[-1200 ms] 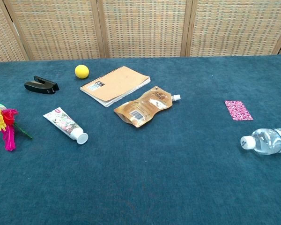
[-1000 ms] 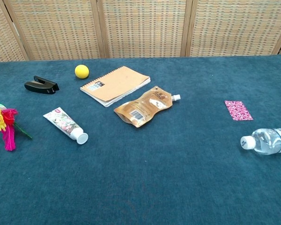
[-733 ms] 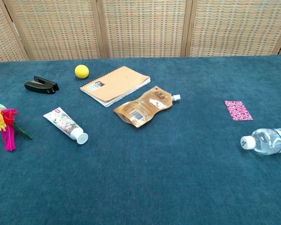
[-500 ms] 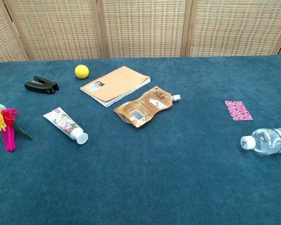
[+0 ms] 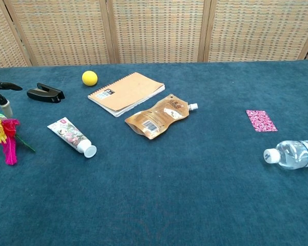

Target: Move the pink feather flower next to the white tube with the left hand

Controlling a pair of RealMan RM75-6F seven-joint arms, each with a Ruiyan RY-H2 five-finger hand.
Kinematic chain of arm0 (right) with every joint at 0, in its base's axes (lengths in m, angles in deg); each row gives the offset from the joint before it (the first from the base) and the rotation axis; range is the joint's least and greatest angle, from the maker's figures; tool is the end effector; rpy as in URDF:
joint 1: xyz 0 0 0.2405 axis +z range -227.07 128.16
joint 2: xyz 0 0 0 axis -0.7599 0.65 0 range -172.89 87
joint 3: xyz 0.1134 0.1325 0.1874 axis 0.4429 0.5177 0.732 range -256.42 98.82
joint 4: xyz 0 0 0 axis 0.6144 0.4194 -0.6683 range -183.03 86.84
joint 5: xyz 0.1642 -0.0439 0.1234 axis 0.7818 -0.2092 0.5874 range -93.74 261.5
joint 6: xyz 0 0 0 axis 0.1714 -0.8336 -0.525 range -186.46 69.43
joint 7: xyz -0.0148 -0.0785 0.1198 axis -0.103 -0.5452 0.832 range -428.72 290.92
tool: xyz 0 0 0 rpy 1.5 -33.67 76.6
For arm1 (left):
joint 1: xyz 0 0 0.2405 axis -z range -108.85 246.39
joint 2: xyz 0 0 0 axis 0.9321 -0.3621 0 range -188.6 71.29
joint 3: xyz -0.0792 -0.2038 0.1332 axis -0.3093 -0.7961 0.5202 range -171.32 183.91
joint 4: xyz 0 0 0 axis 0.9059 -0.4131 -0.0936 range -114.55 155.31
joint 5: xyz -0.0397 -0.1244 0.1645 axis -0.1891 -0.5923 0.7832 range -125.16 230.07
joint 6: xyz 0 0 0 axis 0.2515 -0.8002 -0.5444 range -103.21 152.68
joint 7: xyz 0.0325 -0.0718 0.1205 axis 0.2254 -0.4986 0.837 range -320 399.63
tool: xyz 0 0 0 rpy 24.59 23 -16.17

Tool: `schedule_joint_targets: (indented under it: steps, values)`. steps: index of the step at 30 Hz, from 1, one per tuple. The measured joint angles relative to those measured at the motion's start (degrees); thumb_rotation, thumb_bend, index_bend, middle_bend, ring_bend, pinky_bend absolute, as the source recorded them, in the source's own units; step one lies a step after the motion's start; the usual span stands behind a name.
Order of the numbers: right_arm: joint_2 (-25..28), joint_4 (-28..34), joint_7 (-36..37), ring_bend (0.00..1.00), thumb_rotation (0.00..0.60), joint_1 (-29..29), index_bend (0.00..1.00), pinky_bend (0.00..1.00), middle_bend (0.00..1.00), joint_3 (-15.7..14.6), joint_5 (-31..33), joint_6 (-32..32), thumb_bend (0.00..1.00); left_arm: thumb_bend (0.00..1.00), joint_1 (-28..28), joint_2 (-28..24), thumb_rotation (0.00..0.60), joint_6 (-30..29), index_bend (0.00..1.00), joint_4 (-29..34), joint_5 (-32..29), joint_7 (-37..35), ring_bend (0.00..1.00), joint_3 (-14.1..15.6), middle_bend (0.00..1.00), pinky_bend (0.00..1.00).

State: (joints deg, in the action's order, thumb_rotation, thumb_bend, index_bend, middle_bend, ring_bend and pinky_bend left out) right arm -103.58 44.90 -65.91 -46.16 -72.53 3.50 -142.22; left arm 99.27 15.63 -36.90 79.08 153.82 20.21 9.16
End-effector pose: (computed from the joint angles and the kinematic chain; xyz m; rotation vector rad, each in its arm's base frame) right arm -0.3266 -0.1842 0.1890 1.2591 -0.9313 0.8759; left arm -0.3179 0.3167 0.0961 -2.0345 -0.7580 -0.7245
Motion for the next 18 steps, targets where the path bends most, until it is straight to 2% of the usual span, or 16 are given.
schedule_joint_targets:
  steps: [7,18]
  values:
    - [-0.2,-0.2,0.1,0.0,0.6,0.0,0.0,0.0,0.0,0.2,0.5,0.0,0.0,0.4,0.9,0.6,0.6,0.1,0.48,-0.3,0.0,1.9,0.0,1.0,0.0,0.0]
    - [-0.1,-0.2,0.5,0.0,0.6,-0.1,0.0,0.0,0.0,0.2,0.5,0.0,0.0,0.42,1.7,0.1,0.6,0.3,0.5,1.4,-1.0,4.8,0.0,1.9,0.0,0.0]
